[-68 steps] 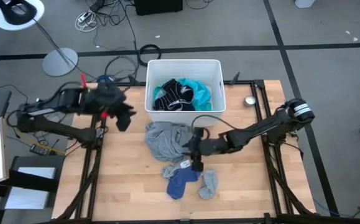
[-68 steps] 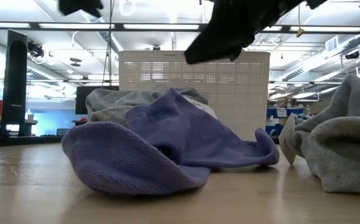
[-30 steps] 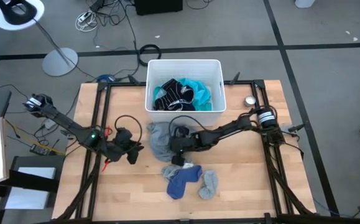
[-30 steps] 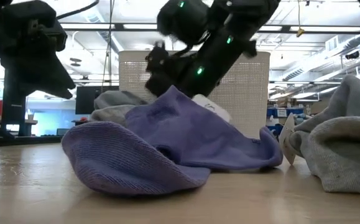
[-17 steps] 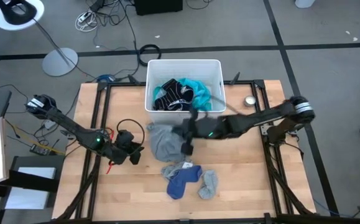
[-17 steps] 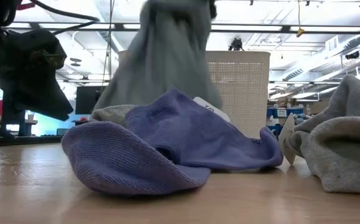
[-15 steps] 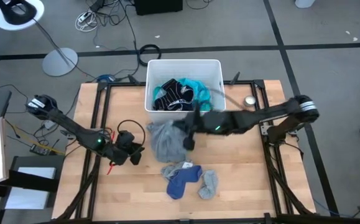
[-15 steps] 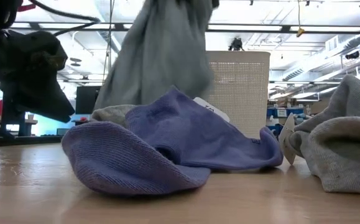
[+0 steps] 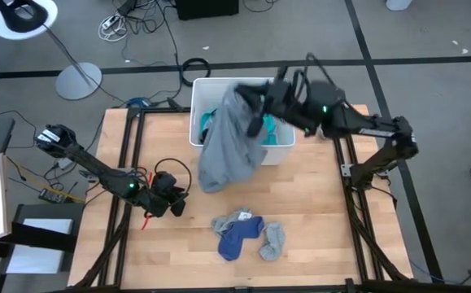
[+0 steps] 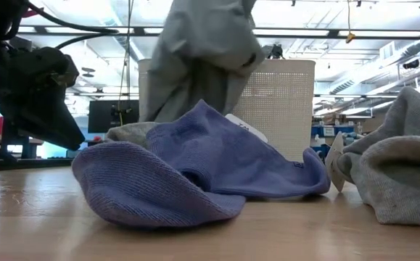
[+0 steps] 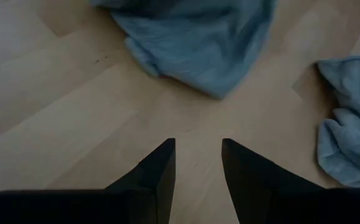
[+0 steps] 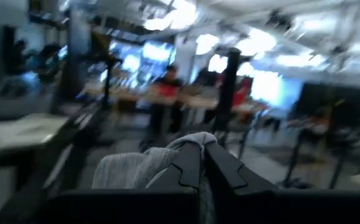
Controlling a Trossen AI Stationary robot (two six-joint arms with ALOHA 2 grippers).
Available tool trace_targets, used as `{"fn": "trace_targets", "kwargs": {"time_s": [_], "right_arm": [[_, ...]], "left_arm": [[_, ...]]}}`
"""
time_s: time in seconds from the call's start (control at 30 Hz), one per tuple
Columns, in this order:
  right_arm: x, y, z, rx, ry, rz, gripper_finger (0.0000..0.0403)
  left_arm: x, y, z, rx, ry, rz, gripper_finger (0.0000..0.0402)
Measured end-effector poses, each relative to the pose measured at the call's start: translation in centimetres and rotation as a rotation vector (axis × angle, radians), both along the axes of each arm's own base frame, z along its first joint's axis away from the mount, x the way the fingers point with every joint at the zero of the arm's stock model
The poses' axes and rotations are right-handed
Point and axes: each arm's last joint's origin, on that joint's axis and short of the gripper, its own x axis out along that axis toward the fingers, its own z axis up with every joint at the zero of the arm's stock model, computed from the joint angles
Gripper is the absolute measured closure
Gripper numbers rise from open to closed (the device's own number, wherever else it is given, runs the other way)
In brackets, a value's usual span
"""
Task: Sort clothes
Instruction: Put the gray shirt into the white laundry bin
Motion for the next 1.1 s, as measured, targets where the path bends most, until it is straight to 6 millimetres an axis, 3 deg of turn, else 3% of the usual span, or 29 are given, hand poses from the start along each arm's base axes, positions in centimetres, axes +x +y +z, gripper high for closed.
{"fn": "trace_targets", "kwargs": {"time_s": [0.3, 0.47, 0.6, 0.87, 1.1], "right_arm": [[-1.6, -5.1, 7.6, -0.185, -0.253, -0.154, 0.0399], [-2.8, -7.4, 9.0, -0.210, -0.290, -0.234, 0.0399], [-2.8, -8.6, 7.8, -0.142, -0.143, -0.268, 0.0398], [-1.4, -10.0, 2.6, 0.099, 0.253, -0.290, 0.0397], [-2.9, -11.1, -2.1, 0.412, 0.609, -0.343, 0.0397]], "left_arm": [[-0.1, 0.1, -0.1, 0.017, 0.014, 0.003, 0.0265], [-0.3, 0.2, -0.2, 0.029, 0.031, 0.004, 0.0265], [-0.3, 0.2, -0.2, 0.036, 0.031, 0.009, 0.0265], [-0.3, 0.3, -0.2, 0.044, 0.039, 0.012, 0.0265], [-0.3, 0.3, -0.2, 0.044, 0.039, 0.012, 0.0265]]}}
